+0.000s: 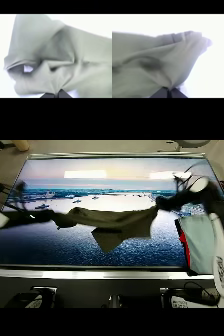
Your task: Fold the shirts.
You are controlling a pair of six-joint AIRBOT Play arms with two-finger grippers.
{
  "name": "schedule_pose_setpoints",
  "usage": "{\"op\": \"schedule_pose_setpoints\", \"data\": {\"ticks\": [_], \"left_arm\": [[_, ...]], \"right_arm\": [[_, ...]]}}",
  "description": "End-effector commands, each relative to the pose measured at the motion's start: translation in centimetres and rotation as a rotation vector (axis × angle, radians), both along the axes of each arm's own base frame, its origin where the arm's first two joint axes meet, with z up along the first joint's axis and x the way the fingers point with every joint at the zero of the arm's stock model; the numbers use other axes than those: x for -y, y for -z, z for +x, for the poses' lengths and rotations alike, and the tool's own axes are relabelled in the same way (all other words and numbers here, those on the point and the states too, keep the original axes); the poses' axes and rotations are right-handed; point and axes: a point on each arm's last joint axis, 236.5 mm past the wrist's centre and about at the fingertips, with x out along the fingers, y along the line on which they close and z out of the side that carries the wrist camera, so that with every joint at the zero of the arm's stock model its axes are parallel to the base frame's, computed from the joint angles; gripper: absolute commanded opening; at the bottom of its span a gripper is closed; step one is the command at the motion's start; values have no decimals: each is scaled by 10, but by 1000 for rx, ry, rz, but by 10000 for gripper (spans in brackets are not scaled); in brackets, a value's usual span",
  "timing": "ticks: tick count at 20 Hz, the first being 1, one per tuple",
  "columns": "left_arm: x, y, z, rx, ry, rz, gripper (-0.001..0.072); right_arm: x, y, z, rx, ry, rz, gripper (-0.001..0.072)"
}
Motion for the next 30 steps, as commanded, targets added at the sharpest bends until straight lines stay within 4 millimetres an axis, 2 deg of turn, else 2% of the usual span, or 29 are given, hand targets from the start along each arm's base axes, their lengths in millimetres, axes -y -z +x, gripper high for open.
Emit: {"op": "schedule_pose_setpoints", "data": {"ticks": [1,2,3,4,5,6,7,9,11,12,14,15,17,18,20,22,23,25,27,29,30], "left_arm": [[-71,-269,-56,650,-235,174,24],[-90,-340,-99,829,-325,186,24],[-98,-386,-139,956,-379,176,24],[-97,-417,-174,1049,-394,149,23],[-88,-433,-197,1104,-372,108,23],[-80,-437,-207,1120,-346,74,24],[-76,-435,-209,1110,-331,60,24],[-79,-418,-200,1038,-333,96,24],[-85,-391,-179,920,-330,176,24],[-87,-372,-164,840,-318,208,24],[-89,-323,-128,656,-293,234,25],[-90,-294,-106,560,-274,255,26],[-93,-234,-57,396,-246,278,25],[-94,-197,-33,303,-233,283,25],[-95,-113,10,107,-203,293,26],[-96,-27,43,-56,-178,296,25],[-96,13,56,-129,-167,297,26],[-91,79,75,-270,-143,274,26],[-79,131,83,-391,-140,201,27],[-56,169,81,-508,-166,66,44],[-45,180,80,-546,-159,17,69]], "right_arm": [[34,-283,-41,789,122,-161,23],[48,-359,-84,1021,187,-214,23],[58,-417,-133,1215,250,-248,23],[64,-459,-184,1368,308,-243,22],[64,-480,-221,1450,340,-215,22],[63,-485,-241,1471,349,-193,23],[62,-482,-251,1456,349,-181,23],[60,-463,-254,1375,340,-177,23],[64,-441,-245,1277,336,-208,23],[67,-426,-237,1211,342,-218,24],[76,-379,-208,1008,338,-265,24],[81,-351,-190,893,331,-292,24],[88,-293,-139,674,286,-351,25],[89,-262,-114,569,263,-361,25],[83,-181,-66,310,200,-344,25],[77,-99,-20,110,151,-314,24],[73,-60,5,43,149,-287,24],[61,3,48,-34,206,-189,25],[45,52,68,-126,277,-70,27],[27,83,71,-233,346,43,29],[18,89,74,-254,358,93,29]]}}
